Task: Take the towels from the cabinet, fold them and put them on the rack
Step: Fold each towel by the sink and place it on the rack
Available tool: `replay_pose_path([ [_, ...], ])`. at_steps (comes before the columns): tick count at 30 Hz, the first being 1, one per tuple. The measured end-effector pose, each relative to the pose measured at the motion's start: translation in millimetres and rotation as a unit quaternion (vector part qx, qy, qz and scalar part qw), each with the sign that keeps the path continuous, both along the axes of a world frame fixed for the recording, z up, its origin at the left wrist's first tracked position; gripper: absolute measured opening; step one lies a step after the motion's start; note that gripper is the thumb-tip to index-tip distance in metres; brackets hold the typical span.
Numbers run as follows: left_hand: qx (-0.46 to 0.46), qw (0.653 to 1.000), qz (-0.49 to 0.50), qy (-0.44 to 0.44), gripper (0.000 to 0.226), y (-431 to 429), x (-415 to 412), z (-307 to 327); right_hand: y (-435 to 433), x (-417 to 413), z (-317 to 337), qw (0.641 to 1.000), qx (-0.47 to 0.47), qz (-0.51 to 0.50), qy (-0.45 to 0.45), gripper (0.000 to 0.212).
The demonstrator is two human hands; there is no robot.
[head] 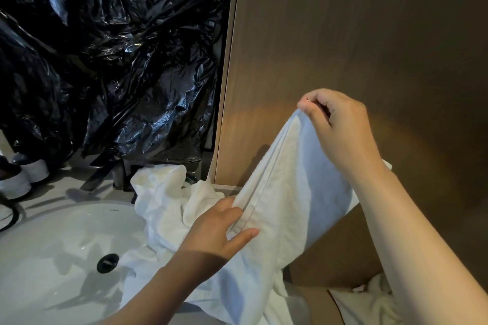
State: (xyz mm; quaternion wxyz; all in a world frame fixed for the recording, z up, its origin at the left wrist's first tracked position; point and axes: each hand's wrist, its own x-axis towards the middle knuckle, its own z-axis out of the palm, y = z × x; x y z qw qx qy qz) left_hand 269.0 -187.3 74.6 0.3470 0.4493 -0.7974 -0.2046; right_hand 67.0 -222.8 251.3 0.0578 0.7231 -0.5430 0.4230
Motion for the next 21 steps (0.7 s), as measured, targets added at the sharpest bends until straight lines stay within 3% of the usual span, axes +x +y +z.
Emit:
replay_pose_path([
  [2, -0.011, 0.999, 0.017, -0.027, 0.029, -2.0, -2.3, -8.7, -1.7, -2.3, -2.4, 1.0, 0.005, -0.007, -0.007, 0.019],
  [5, -0.003, 0.998, 0.056, -0.039, 0.031, -6.4, -1.5, -17.4, -3.8, -6.1, -6.5, 1.0, 0.016, -0.012, -0.012, 0.017],
  [13, 0.017, 0.998, 0.006, 0.067, 0.039, -13.3, 45.1, 41.2, 3.3, -38.9, -7.5, 0.997, 0.002, -0.014, -0.071, 0.012],
  [16, 0.087, 0.995, -0.055, -0.001, 0.032, -29.8, 63.5, 41.4, -4.5, -43.9, -37.0, 0.997, 0.033, -0.027, -0.067, 0.012],
  [18, 0.11, 0.987, -0.061, -0.104, 0.036, -38.2, 61.0, 17.6, -9.3, -41.3, -72.3, 0.992, 0.083, -0.04, -0.081, 0.013],
  [21, 0.116, 0.981, -0.027, -0.151, 0.014, -34.6, 57.5, -44.0, -4.4, -38.4, -132.9, 0.983, 0.156, -0.054, -0.081, 0.014],
])
